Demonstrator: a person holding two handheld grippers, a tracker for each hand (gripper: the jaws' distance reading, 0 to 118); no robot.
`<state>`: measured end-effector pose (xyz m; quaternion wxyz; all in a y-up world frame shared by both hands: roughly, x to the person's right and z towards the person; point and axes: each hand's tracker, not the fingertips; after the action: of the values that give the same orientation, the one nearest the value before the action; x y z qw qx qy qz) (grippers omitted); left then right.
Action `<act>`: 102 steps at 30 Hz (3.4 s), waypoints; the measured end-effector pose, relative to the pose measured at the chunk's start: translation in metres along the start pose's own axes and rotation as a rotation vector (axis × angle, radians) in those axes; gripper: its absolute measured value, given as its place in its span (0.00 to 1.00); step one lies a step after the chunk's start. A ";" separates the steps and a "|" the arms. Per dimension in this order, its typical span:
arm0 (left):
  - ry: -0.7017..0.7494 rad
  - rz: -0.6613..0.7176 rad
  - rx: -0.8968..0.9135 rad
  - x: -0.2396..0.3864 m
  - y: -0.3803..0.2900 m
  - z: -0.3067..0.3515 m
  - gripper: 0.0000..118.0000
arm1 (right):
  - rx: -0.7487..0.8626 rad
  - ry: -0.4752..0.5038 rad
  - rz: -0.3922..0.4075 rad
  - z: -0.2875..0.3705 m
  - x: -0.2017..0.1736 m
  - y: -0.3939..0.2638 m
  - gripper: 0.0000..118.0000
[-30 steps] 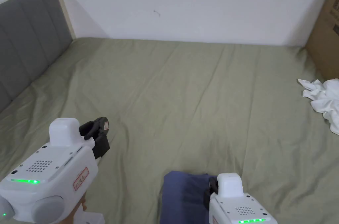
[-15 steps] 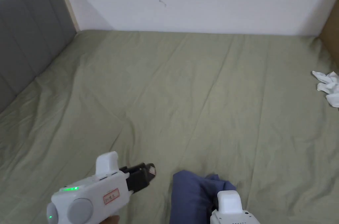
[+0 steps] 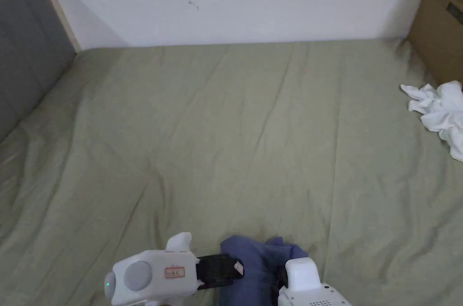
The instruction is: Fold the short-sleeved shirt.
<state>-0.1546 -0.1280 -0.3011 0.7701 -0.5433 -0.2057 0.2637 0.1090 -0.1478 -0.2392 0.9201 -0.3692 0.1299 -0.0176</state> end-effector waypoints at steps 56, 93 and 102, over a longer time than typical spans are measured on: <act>0.673 0.058 0.133 -0.171 0.106 0.265 0.74 | 0.265 0.082 0.083 0.067 -0.011 0.130 0.02; 0.532 -0.581 1.272 0.196 0.010 0.243 0.34 | 0.737 -0.143 0.134 0.275 0.056 0.207 0.02; 0.439 -0.626 1.297 0.223 -0.013 0.204 0.04 | 0.753 -0.210 0.120 0.290 0.061 0.202 0.02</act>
<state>-0.1019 0.1577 -0.2157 0.9979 0.0632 0.0042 -0.0137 0.2282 0.1864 -0.1901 0.9988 0.0024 0.0409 0.0276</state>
